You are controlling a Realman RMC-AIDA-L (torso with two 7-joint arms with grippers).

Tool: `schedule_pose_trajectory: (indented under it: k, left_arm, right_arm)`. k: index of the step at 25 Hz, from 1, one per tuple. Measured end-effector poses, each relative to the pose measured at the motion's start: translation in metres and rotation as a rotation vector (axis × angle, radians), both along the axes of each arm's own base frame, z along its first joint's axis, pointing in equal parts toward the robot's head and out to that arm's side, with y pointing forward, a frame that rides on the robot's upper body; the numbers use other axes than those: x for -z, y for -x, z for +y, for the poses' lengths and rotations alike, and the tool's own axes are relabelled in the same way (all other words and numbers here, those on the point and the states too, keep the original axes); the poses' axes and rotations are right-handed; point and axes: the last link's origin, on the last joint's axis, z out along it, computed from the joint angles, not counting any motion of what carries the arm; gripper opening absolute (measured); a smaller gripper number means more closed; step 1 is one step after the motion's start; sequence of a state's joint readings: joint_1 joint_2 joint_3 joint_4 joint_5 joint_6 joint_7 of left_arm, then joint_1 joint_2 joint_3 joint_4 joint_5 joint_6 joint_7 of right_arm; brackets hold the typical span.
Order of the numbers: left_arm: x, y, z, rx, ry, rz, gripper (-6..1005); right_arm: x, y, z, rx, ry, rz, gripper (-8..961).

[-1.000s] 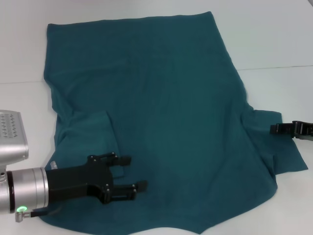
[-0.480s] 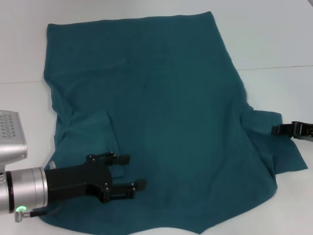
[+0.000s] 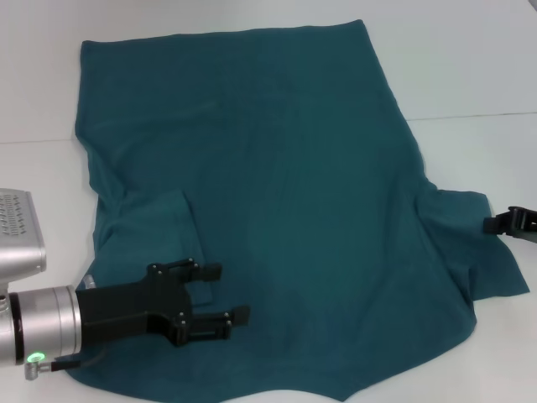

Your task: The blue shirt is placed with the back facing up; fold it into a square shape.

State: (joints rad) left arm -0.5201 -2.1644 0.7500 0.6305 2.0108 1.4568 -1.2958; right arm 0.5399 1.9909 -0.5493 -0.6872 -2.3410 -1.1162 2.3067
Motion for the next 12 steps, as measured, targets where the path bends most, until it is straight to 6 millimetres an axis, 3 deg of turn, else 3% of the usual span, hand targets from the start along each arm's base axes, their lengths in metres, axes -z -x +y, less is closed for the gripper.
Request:
schedule_pose_trajectory:
  k: [4,12]
  left_arm:
    - [0.000,0.000,0.000,0.001,0.000,0.000,848]
    - [0.001,-0.001,-0.001,-0.008,0.002,-0.013,848]
  right_arm:
    - [-0.004,-0.003,-0.001,0.009,-0.022,0.009,56]
    - [-0.012,-0.005,0.002,-0.002,-0.073,0.002,5]
